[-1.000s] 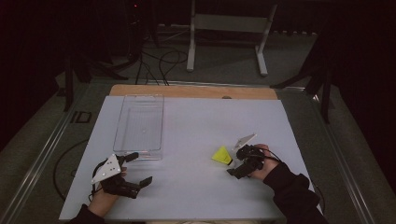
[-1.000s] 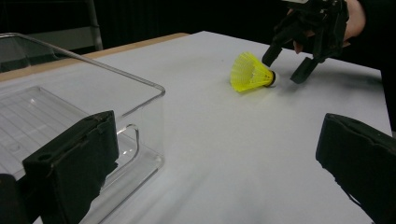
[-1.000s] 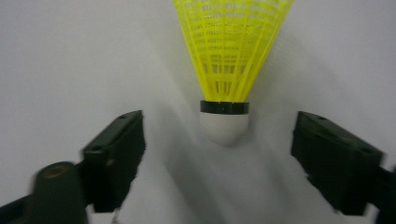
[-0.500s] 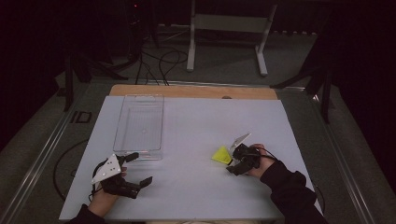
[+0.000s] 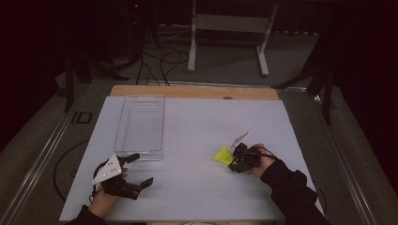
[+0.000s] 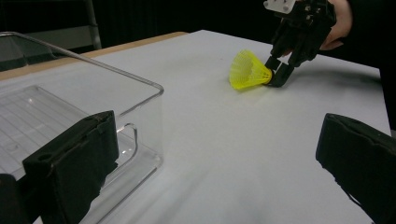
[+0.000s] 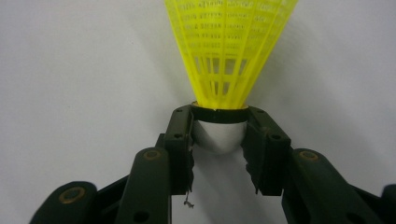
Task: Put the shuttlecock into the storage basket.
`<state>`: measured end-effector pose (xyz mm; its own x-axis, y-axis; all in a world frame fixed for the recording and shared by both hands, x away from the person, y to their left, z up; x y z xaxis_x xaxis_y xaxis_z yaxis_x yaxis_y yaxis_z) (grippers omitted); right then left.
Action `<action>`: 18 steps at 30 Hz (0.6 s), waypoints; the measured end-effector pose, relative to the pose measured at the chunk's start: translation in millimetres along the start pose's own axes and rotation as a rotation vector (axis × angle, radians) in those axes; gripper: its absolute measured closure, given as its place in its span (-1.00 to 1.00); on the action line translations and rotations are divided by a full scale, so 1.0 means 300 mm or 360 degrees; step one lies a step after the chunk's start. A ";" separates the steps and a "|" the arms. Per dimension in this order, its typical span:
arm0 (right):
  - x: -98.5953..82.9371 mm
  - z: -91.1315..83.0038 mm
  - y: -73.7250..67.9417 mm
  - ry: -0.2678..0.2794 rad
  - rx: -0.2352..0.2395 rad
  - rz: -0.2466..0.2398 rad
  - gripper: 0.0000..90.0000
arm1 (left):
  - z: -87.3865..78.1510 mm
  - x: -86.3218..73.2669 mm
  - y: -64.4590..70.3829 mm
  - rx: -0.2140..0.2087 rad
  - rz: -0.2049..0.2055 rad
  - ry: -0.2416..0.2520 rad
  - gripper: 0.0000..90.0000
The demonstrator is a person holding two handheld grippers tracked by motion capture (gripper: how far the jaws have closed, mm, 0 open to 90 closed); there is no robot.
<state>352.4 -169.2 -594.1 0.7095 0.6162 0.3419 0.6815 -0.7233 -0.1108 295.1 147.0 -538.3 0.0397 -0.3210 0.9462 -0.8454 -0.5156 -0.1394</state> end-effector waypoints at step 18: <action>0.012 -0.039 -0.012 -0.0005 0.0045 -0.0034 0.44 | 0.001 -0.001 0.000 -0.0001 0.0000 -0.0003 -1.00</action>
<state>350.2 -168.0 -581.6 0.6951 0.6326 0.3415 0.7015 -0.7007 -0.1300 295.1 146.8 -538.6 0.0407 -0.3225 0.9457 -0.8459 -0.5149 -0.1392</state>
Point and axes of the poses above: each handheld gripper's, and its own axes: z roughly forward along the jaws, x roughly out of its top, y roughly to its right, the point moved 10 cm from there along z, roughly forward along the jaws, and after that the axes turned 13 degrees about z, right-handed, at the moved point
